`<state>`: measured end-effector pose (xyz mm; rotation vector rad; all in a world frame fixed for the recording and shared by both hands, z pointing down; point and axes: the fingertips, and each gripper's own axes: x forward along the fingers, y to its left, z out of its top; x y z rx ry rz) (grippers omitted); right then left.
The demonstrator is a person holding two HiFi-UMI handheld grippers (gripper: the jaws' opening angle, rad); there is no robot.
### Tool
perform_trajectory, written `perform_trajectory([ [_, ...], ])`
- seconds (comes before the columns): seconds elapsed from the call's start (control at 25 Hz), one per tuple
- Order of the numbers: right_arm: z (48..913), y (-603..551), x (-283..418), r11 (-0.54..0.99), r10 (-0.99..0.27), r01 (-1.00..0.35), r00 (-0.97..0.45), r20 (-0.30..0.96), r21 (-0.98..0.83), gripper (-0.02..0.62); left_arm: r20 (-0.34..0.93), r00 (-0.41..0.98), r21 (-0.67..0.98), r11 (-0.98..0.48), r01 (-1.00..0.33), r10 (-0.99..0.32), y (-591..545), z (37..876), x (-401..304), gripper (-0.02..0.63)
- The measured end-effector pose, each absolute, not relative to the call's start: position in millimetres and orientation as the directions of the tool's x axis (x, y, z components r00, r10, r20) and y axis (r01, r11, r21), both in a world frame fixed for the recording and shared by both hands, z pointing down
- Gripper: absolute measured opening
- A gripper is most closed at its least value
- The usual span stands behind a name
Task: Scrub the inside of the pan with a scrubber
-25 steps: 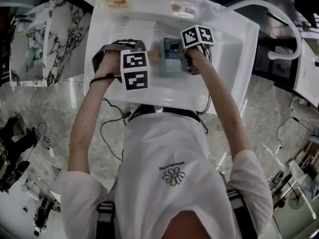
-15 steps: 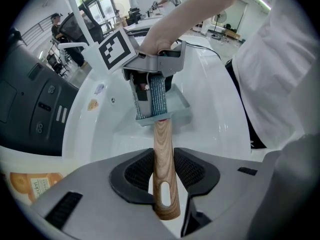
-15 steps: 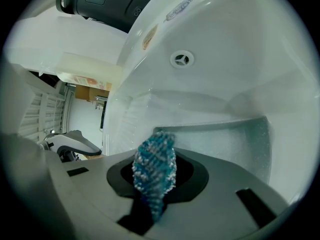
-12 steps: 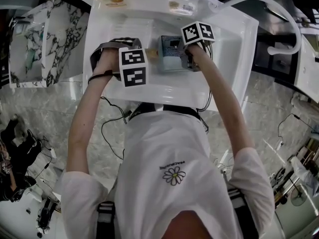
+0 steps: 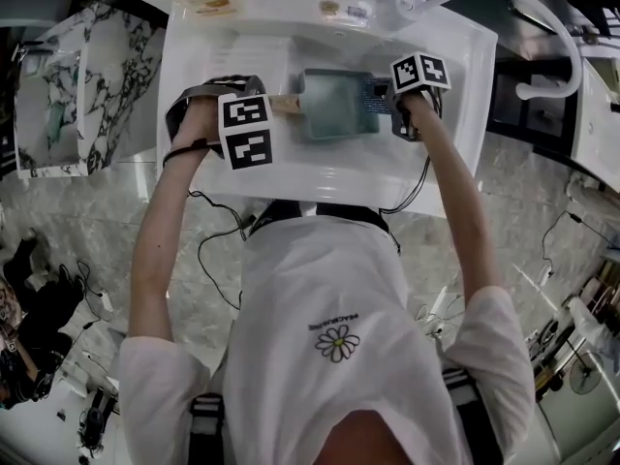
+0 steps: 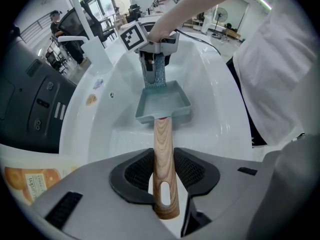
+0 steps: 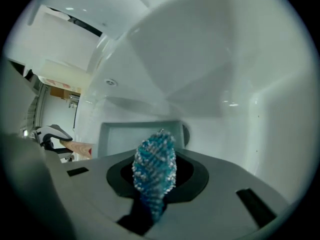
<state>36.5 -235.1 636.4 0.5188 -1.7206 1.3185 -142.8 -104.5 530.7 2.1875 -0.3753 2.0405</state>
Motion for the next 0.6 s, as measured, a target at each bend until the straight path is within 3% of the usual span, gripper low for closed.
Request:
perform_trajectory([
  [0.6,677,-221,46,0.378,0.227,-0.797,-0.413,0.882,-0.471,0.063,0.994,0.051,-0.079,-0.957,-0.279,-0.097,-105,532,-144,0.138],
])
